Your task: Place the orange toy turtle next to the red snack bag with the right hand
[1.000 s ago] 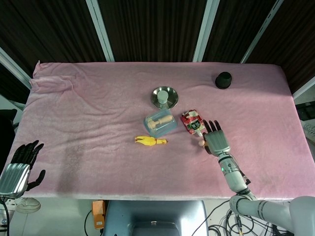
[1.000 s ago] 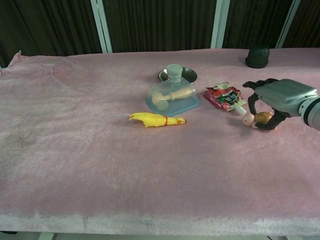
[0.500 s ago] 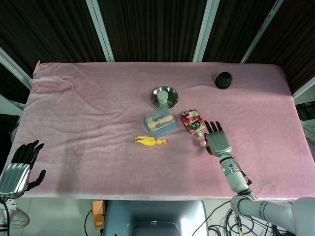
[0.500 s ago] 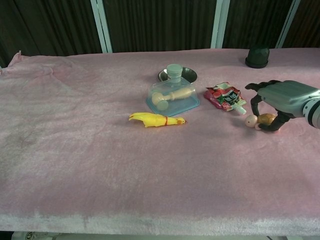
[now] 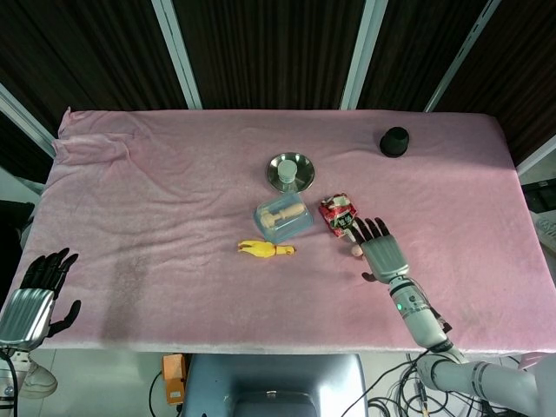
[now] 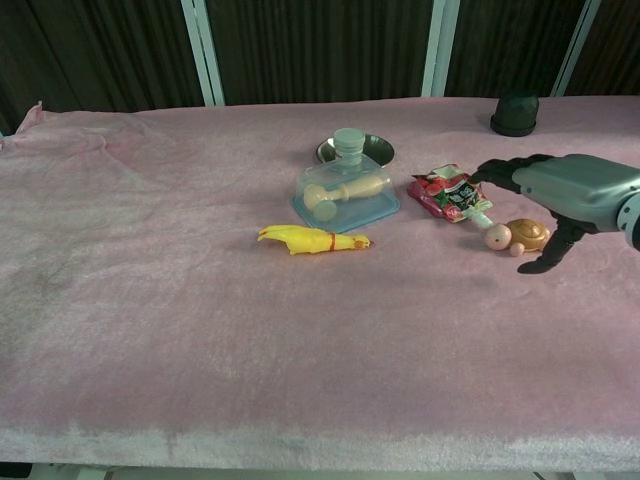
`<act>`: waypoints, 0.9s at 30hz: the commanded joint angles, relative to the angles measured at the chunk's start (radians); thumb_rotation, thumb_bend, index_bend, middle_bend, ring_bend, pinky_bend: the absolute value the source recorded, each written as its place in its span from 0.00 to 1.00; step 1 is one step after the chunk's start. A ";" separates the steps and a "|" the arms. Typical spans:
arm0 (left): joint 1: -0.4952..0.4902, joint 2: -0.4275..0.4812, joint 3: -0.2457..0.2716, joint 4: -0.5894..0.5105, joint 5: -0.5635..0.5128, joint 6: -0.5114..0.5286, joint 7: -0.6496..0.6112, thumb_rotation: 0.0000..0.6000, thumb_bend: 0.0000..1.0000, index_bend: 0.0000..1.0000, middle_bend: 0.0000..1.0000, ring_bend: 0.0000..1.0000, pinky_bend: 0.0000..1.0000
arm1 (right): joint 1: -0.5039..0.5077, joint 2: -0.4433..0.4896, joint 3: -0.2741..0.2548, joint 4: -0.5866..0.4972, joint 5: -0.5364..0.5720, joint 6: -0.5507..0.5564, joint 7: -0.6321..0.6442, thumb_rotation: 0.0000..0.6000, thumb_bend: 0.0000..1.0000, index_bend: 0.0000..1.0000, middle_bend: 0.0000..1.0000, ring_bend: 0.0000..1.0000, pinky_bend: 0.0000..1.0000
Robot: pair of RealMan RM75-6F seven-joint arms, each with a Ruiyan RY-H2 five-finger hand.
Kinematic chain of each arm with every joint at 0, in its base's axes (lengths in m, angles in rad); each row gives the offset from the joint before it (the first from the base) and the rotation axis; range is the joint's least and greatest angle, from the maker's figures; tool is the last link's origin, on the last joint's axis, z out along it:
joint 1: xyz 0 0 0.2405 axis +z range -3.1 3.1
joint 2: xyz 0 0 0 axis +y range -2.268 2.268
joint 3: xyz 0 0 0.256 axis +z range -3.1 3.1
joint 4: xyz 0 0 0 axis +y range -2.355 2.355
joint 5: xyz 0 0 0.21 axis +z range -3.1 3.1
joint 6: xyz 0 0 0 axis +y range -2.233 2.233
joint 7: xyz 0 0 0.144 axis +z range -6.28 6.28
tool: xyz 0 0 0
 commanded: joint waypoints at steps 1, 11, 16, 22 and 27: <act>0.001 0.001 0.000 0.000 0.000 0.002 0.000 1.00 0.41 0.00 0.00 0.00 0.02 | -0.022 0.027 -0.016 -0.087 -0.107 0.082 0.036 1.00 0.25 0.00 0.00 0.00 0.07; 0.030 0.009 0.007 0.005 0.015 0.051 -0.017 1.00 0.41 0.00 0.00 0.00 0.02 | -0.246 0.174 -0.168 -0.298 -0.327 0.440 -0.036 1.00 0.25 0.00 0.00 0.00 0.01; 0.052 0.005 0.013 0.009 0.032 0.092 -0.003 1.00 0.41 0.00 0.00 0.00 0.02 | -0.431 0.221 -0.246 -0.215 -0.420 0.678 0.090 1.00 0.25 0.00 0.00 0.00 0.00; 0.062 -0.015 0.018 0.011 0.066 0.124 0.043 1.00 0.41 0.00 0.00 0.00 0.02 | -0.489 0.239 -0.231 -0.162 -0.444 0.733 0.173 1.00 0.25 0.00 0.00 0.00 0.00; 0.061 -0.022 0.004 0.015 0.045 0.119 0.056 1.00 0.41 0.00 0.00 0.00 0.02 | -0.494 0.245 -0.217 -0.169 -0.428 0.672 0.167 1.00 0.25 0.00 0.00 0.00 0.00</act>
